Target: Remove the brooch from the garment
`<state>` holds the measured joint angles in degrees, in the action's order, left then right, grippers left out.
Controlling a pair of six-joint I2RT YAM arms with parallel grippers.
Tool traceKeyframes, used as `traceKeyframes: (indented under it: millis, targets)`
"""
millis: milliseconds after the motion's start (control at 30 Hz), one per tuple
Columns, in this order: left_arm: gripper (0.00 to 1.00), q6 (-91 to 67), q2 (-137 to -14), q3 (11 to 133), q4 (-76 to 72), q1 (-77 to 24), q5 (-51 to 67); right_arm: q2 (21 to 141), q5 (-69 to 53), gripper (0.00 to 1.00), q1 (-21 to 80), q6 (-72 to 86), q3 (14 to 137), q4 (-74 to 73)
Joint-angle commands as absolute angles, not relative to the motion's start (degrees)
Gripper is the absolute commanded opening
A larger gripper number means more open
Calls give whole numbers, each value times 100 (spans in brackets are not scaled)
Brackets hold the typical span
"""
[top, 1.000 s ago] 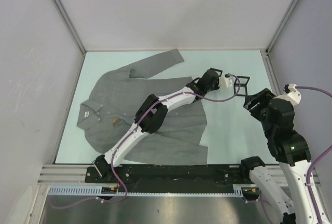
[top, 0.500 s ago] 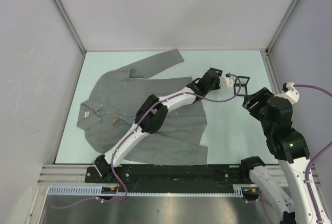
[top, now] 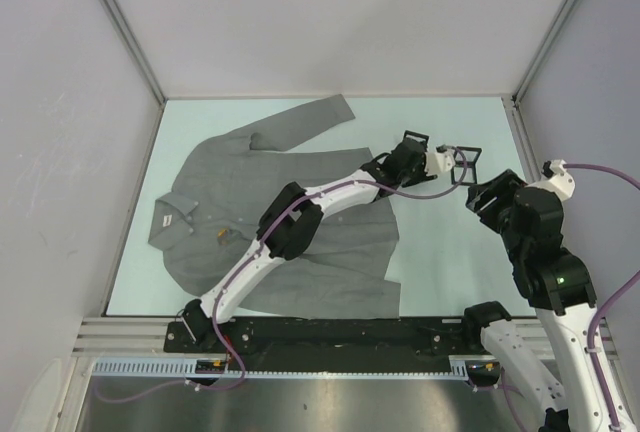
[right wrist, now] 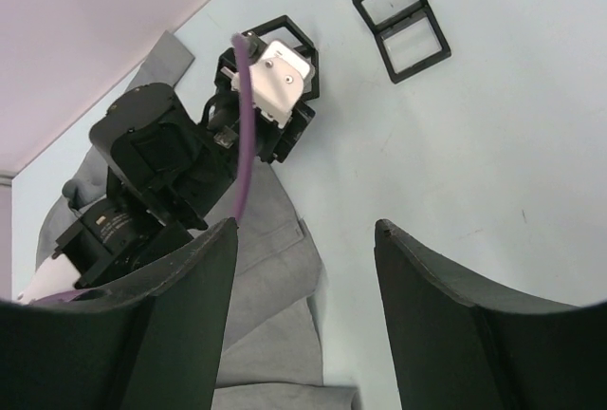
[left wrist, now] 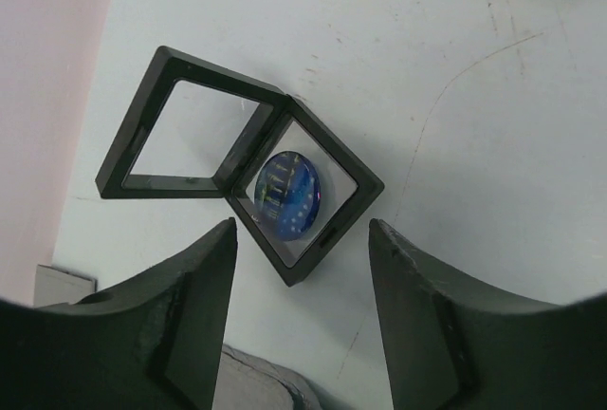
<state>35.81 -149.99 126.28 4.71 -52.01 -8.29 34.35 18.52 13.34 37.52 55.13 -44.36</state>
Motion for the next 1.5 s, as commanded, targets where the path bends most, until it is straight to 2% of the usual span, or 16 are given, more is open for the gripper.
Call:
traceKeyframes:
  millis: [0,100,267,400,433,567,633,767,867,1000,1100,1133,1200,1233,1367,1467]
  targets:
    - [64,2798,-13881,12490,536,-5177,-581,3340,1880,64,1309,3814,5476,-4351]
    - [68,2279,-13222,12165,623,-5072,-186,3322,1968,64,1292,3797,5476,-4307]
    - [67,1356,-11921,11270,1177,-4817,341,3427,1951,64,1283,3736,5476,-4044]
    - [67,48,-10042,9233,827,-4536,677,3927,1636,65,1292,3437,5414,-3578]
    - [66,-287,-9350,8480,878,-4387,642,4077,1522,65,1292,3367,5405,-3464]
    - [65,-1386,-7501,6859,1405,-3755,265,5060,713,66,1388,3155,5397,-2605]
    - [66,-2037,-6868,6148,1975,-3142,115,5377,860,66,2001,3015,5388,-2199]
    - [67,-2732,-5759,5556,3451,-2041,-246,6317,1485,69,3496,2795,5388,-548]
    - [69,-2995,-5459,5195,4208,-1233,-369,7362,1380,69,4296,2927,5607,682]
    - [69,-3602,-5431,4555,4421,477,376,9108,1074,67,5088,2891,6248,1870]
    - [59,-3928,-5668,4229,4412,1166,554,9894,511,54,5431,3164,6784,2626]
    - [57,-3972,-5721,4175,4360,1282,493,10349,371,50,5519,3173,6890,2924]
    - [52,-3999,-5792,3939,3922,1397,536,10703,369,47,5782,3164,7179,3119]
    - [46,-3973,-5862,3842,3711,1397,649,11044,326,43,5853,3181,7250,3285]
    - [40,-3675,-6161,3674,3244,1380,721,11722,-147,35,6038,3610,7506,3576]
    - [45,-3560,-6179,3569,3191,1222,284,12101,-667,25,6029,4006,7506,3972]
